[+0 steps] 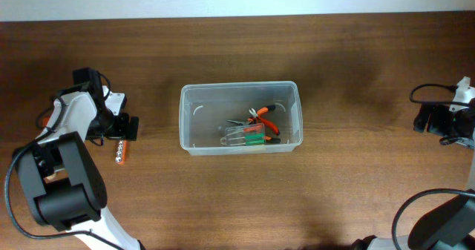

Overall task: Pack container
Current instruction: 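Lower the left gripper and close it on the orange bit holder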

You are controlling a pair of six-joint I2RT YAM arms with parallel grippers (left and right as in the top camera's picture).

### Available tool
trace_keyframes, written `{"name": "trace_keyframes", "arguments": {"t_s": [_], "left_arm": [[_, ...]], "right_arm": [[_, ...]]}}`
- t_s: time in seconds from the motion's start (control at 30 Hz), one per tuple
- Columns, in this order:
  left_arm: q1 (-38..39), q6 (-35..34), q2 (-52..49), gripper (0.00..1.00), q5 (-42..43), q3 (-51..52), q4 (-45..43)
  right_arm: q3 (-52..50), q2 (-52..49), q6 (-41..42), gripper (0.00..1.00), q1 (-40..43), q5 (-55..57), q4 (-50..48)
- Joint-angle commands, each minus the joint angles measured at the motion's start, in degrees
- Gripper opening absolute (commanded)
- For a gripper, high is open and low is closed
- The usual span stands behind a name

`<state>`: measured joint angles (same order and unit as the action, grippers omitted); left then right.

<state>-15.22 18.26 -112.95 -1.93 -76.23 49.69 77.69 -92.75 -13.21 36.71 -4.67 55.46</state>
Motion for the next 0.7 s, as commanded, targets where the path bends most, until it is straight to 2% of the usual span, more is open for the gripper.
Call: {"name": "trace_keyframes", "arguments": {"t_s": [0.0, 0.43, 0.67], "left_arm": [[-0.33, 0.66, -0.63, 0.99, 0.98, 0.92, -0.37], [-0.48, -5.46, -0.68, 0.99, -1.57, 1.42, -1.44], [-0.48, -5.53, -2.27, 0.99, -1.55, 1.46, -1.01]], "right_arm": [[-0.07, 0.44, 0.63, 0.99, 0.07, -0.52, -0.02], [-0.07, 0.44, 0.66, 0.99, 0.07, -0.52, -0.02], [-0.07, 0.44, 0.66, 0.99, 0.07, -0.52, -0.02]]}}
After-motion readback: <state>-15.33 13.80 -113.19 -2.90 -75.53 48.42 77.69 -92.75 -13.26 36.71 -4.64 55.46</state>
